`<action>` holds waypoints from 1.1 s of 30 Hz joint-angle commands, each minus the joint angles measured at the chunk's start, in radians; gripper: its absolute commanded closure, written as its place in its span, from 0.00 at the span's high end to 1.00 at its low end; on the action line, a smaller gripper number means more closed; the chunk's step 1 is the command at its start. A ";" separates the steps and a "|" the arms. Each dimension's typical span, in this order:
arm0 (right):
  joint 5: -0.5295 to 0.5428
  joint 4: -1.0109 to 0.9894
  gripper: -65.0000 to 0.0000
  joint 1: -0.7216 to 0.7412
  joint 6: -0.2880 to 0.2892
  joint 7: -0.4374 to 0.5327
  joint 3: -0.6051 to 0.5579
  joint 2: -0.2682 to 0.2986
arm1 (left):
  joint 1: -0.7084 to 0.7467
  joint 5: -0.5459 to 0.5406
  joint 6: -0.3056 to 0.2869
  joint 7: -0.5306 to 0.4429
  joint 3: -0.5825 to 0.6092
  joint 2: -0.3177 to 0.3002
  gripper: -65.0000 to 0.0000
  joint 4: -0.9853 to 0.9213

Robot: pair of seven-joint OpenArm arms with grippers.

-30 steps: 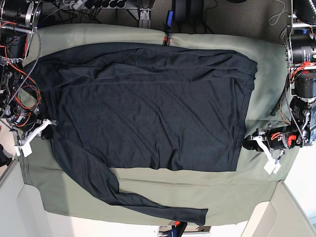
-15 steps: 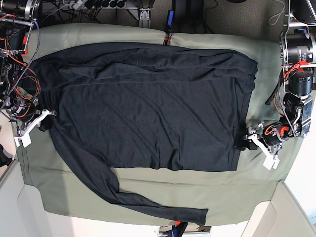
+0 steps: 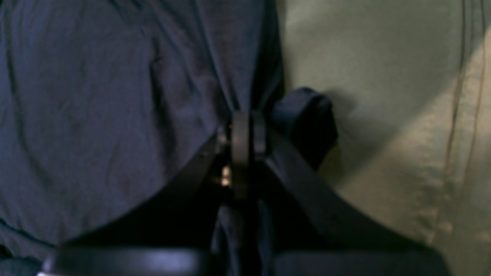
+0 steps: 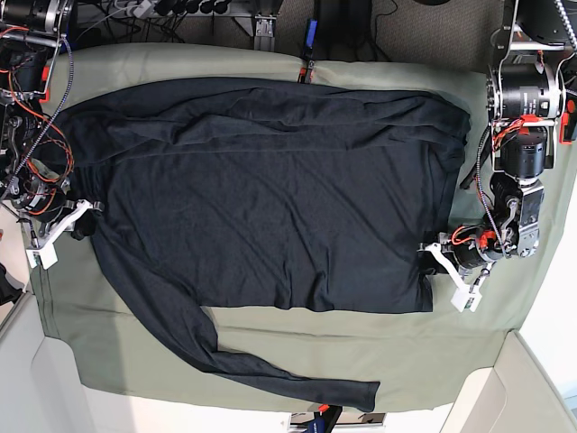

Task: Fold the T-shirt properly
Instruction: 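Pull the side edge outward with left gripper to straighten it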

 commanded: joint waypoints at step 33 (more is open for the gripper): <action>0.109 0.018 0.00 -0.023 0.004 -0.014 0.035 0.092 | 0.328 -0.308 -0.024 0.368 -0.004 -0.197 0.43 0.661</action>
